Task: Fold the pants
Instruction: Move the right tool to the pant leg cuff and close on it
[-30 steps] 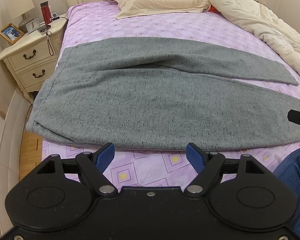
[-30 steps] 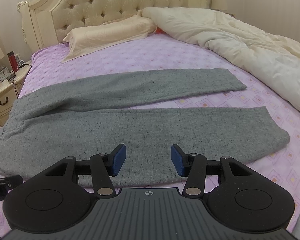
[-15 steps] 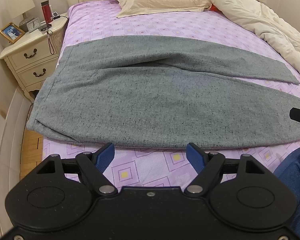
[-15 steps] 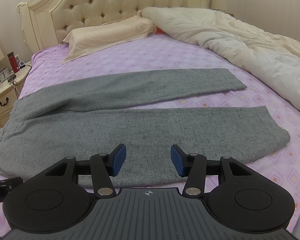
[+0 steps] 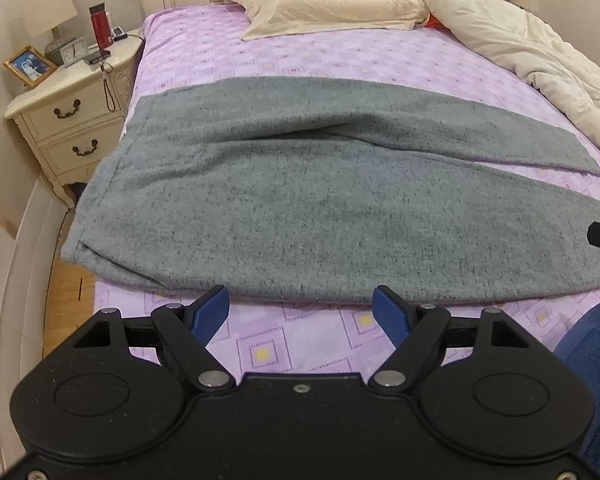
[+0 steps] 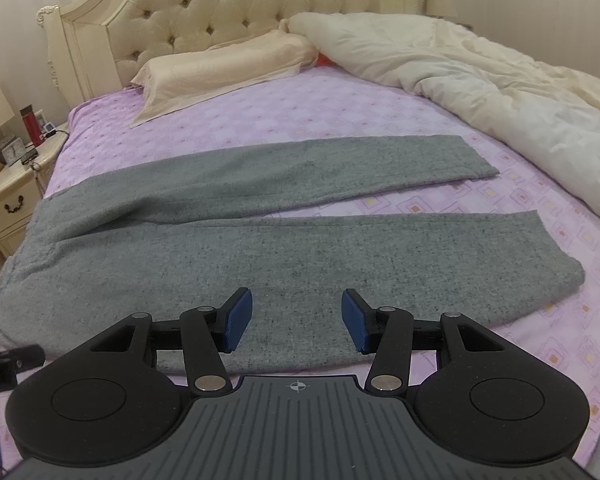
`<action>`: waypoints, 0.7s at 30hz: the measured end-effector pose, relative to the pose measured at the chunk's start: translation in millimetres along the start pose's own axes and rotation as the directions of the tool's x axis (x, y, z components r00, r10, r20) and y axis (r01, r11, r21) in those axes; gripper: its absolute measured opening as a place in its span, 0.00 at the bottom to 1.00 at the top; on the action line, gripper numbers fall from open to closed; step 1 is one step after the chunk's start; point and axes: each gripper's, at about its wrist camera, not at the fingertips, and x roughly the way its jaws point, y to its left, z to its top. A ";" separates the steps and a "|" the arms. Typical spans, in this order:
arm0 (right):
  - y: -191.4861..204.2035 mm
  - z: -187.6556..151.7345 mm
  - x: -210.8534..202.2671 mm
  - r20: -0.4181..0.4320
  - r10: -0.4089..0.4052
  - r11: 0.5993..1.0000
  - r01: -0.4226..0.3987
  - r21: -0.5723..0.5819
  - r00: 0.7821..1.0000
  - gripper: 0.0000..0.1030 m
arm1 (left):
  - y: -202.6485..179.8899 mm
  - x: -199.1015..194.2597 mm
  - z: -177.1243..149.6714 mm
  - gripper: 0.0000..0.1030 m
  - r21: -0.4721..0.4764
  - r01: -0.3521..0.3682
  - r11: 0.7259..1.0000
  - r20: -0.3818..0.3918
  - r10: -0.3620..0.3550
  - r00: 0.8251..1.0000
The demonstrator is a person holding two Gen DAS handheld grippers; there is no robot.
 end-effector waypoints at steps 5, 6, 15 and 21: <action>-1.4 13.1 -5.0 0.008 0.024 0.999 -0.023 -0.048 1.000 0.46 | 10.1 3.0 13.2 0.77 -0.008 -0.002 1.000 0.004 0.002 1.000; -2.3 18.2 -5.7 0.011 0.016 0.998 -0.016 -0.063 1.000 0.45 | 12.4 4.1 16.8 0.77 -0.011 -0.003 1.000 0.006 0.003 1.000; -39.2 86.8 -6.1 0.087 -0.025 0.996 0.033 -0.083 0.996 0.45 | 31.8 8.2 72.5 0.77 -0.030 -0.028 0.999 0.087 0.031 0.996; -42.7 115.9 17.1 0.129 -0.007 0.973 0.037 -0.229 0.992 0.41 | 33.2 15.3 102.6 0.77 -0.015 -0.037 0.999 0.140 0.039 0.989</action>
